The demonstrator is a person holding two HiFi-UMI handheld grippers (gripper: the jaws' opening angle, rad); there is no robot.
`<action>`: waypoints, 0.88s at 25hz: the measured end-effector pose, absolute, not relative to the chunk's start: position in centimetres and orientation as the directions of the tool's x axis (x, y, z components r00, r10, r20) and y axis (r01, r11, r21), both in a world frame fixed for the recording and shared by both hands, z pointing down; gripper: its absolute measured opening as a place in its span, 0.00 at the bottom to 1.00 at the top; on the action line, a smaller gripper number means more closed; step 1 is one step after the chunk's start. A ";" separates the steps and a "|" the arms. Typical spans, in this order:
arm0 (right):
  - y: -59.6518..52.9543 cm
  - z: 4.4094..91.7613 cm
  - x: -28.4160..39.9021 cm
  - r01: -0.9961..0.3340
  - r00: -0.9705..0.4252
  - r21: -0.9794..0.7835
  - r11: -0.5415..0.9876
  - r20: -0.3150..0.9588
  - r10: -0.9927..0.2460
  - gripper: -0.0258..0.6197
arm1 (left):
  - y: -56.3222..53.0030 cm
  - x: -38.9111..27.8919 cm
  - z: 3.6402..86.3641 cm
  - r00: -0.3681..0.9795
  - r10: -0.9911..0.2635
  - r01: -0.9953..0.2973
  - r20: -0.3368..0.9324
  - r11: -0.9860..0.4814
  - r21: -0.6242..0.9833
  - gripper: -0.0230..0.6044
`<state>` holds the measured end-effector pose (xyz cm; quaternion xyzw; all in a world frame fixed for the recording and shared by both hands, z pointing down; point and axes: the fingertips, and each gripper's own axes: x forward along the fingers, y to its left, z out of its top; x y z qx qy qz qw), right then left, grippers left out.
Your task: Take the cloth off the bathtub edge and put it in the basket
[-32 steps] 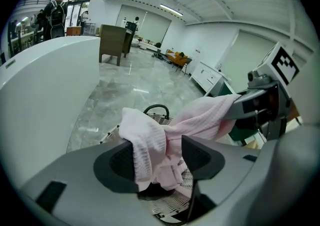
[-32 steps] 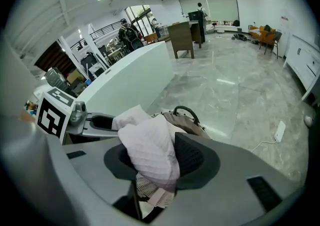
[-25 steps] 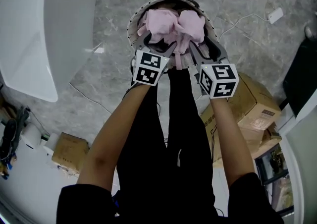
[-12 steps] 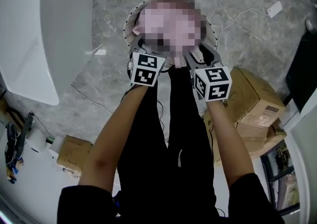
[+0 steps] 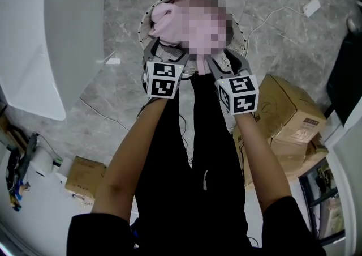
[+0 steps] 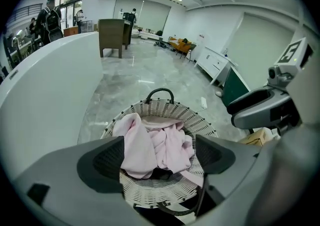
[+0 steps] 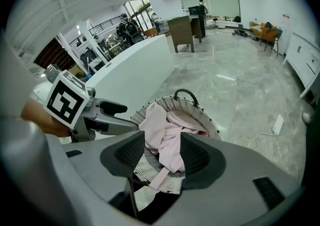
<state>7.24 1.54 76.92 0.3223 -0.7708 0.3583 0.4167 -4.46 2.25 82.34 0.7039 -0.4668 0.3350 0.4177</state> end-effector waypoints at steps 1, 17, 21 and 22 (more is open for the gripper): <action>1.9 77.1 7.4 -0.798 -0.441 -0.284 0.532 0.876 -0.195 0.37 | 2.5 -4.5 82.5 0.340 -0.373 -0.937 0.864 -0.215 0.276 0.73; 9.4 86.7 10.0 -0.827 -0.385 -0.324 0.460 0.922 -0.042 0.37 | 4.2 -3.8 80.7 0.483 -0.550 -0.856 0.681 -0.132 0.500 0.22; 11.2 89.4 9.1 -0.832 -0.380 -0.349 0.431 0.925 0.015 0.37 | 4.3 -4.1 81.3 0.511 -0.528 -0.842 0.679 -0.148 0.519 0.06; 11.8 89.9 9.0 -0.827 -0.376 -0.352 0.438 0.926 0.035 0.37 | 4.4 -3.9 81.5 0.525 -0.519 -0.833 0.675 -0.149 0.533 0.06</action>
